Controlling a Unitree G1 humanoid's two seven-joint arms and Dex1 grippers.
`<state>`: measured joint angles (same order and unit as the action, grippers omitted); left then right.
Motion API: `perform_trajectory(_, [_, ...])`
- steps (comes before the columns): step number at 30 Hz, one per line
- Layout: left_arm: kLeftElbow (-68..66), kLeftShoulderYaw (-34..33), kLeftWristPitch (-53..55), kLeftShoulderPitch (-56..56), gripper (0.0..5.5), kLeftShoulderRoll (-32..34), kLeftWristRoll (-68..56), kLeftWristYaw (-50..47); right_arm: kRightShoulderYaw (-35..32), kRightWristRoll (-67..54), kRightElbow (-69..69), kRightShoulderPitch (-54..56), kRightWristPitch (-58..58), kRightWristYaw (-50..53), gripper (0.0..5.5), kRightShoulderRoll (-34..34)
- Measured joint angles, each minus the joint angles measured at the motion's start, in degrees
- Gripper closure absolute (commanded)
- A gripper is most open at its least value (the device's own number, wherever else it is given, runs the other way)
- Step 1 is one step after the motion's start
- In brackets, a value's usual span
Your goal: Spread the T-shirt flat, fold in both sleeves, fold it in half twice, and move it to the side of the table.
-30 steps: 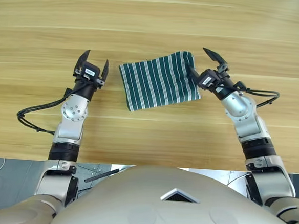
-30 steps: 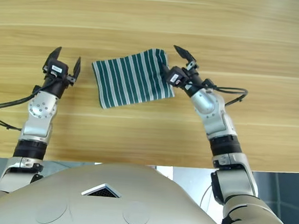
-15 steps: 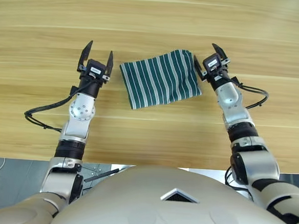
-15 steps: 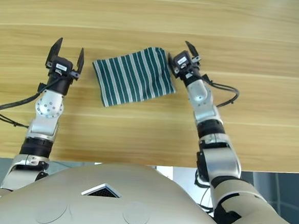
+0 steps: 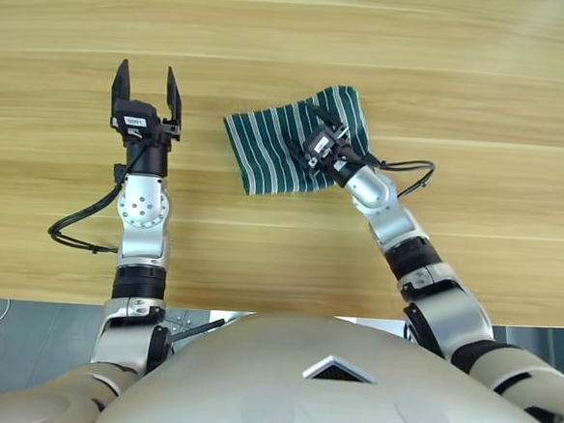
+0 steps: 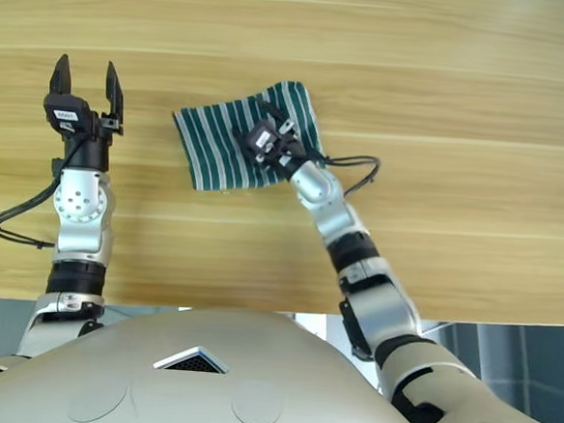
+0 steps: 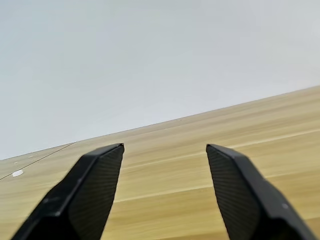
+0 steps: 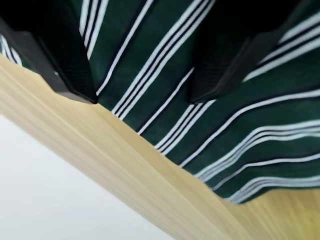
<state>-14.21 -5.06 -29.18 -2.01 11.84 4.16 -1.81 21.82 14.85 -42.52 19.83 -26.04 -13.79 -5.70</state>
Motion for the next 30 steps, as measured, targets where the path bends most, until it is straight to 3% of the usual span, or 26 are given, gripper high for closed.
perform_trajectory(5, [0.1,-0.11,0.07,0.0,2.44,-0.27,0.05,0.01,-9.56,-9.08,-12.21,7.33,4.53,0.75,2.12,2.91])
perform_trajectory(8, [0.89,-0.37,0.15,-0.02,2.44,-0.3,-0.01,0.02,-20.93,-16.92,-20.27,14.62,13.34,8.12,2.12,1.25])
perform_trajectory(12, [1.34,-1.33,0.07,-0.84,2.44,-0.64,-0.04,-0.22,-35.92,-25.46,-29.63,21.41,21.27,25.7,2.12,-10.6])
perform_trajectory(17, [1.89,-4.42,-1.33,-4.62,2.44,-1.28,-0.05,-2.27,-46.91,-29.07,-34.17,21.5,22.13,47.51,2.12,-22.91])
perform_trajectory(24, [3.73,-7.11,-3.52,-10.02,2.44,-2.81,0.01,-4.51,-50.46,-28.14,-34.65,20.85,21.86,61.02,2.12,-25.5])
perform_trajectory(27, [2.99,-7.27,-4.23,-8.84,2.44,-2.96,-0.06,-4.62,-50.33,-26.54,-34.53,20.87,18.4,59.15,2.12,-26.71])
perform_trajectory(30, [-0.97,-7.33,-3.33,-1.39,2.44,-3.72,-1.76,-5.34,-43.96,-19.68,-32.66,21.42,7.89,53.09,2.12,-27.25])
